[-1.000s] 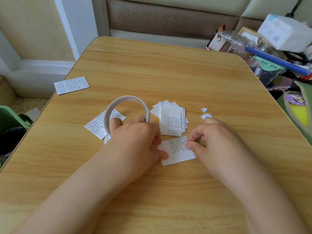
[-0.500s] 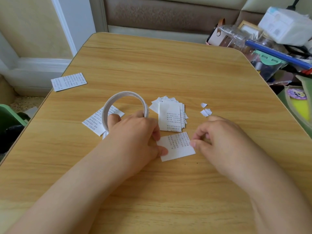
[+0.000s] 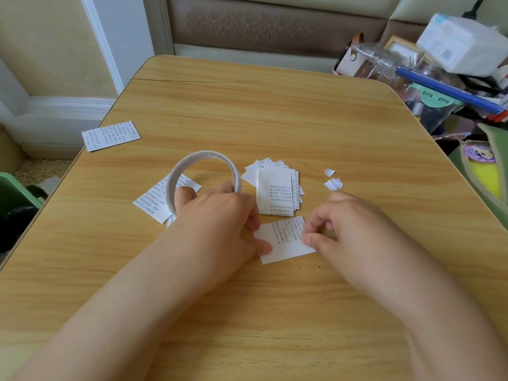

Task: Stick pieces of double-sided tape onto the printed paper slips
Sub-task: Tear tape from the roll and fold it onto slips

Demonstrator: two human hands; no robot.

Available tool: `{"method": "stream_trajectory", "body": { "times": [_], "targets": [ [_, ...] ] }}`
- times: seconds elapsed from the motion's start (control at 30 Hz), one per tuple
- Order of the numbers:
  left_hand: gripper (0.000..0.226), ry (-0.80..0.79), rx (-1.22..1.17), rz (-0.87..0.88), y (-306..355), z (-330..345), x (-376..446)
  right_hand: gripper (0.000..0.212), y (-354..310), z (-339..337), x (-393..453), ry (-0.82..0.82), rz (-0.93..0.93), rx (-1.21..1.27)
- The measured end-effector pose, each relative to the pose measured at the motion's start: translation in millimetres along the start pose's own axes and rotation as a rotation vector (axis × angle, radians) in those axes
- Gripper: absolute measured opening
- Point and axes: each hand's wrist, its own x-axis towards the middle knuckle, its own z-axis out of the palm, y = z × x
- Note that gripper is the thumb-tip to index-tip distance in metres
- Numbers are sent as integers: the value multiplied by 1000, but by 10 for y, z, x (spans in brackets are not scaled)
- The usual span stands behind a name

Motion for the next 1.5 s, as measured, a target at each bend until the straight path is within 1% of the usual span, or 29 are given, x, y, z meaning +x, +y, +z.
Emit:
{"method": "stream_trajectory", "body": {
  "times": [0.1,0.23,0.3,0.43,0.57,0.63,0.7,0.77,0.83,0.87,0.93,1.0,1.07,1.1,1.2,1.33,1.43,1.5],
  "targets": [
    [27,-2,23,10,-19,-19,-18,19,38,-30,-37,22,32,7],
    [24,-31,89,-16,-75,-92,-68,19,24,-58,-31,222,28,126],
    [24,-39,157,-37,-131,-143,-111,19,-12,-56,-6,275,24,162],
    [19,40,245,-96,-290,-221,-166,16,-105,-17,41,279,13,197],
    [11,131,206,-132,-402,-233,-176,11,-213,24,71,253,-19,226],
    [15,166,213,-140,-460,-230,-152,10,-259,50,86,223,-30,247],
    [26,198,179,-147,-490,-243,-114,11,-292,74,106,202,-48,261],
    [47,245,80,-91,-473,-277,-108,12,-314,104,122,221,-76,276],
    [68,333,-156,38,-396,-323,-144,8,-356,131,130,296,-123,321],
    [72,371,-293,107,-353,-346,-173,9,-382,140,130,356,-161,350],
    [73,366,-515,178,-290,-359,-218,18,-434,153,123,462,-249,400],
    [70,309,-734,205,-237,-336,-223,27,-484,152,110,517,-313,444],
    [70,243,-959,183,-206,-310,-187,30,-513,139,100,556,-375,460],
    [70,216,-1031,165,-204,-285,-158,31,-524,131,94,571,-405,457],
    [70,162,-1144,127,-181,-227,-58,30,-530,122,93,600,-473,432],
    [63,60,-1273,203,-157,-223,-51,34,-487,121,108,619,-483,385],
    [54,27,-1302,259,-149,-234,-82,34,-446,113,110,663,-447,394],
    [48,16,-1271,270,-130,-221,-69,30,-429,103,109,719,-427,362]
  ]
}}
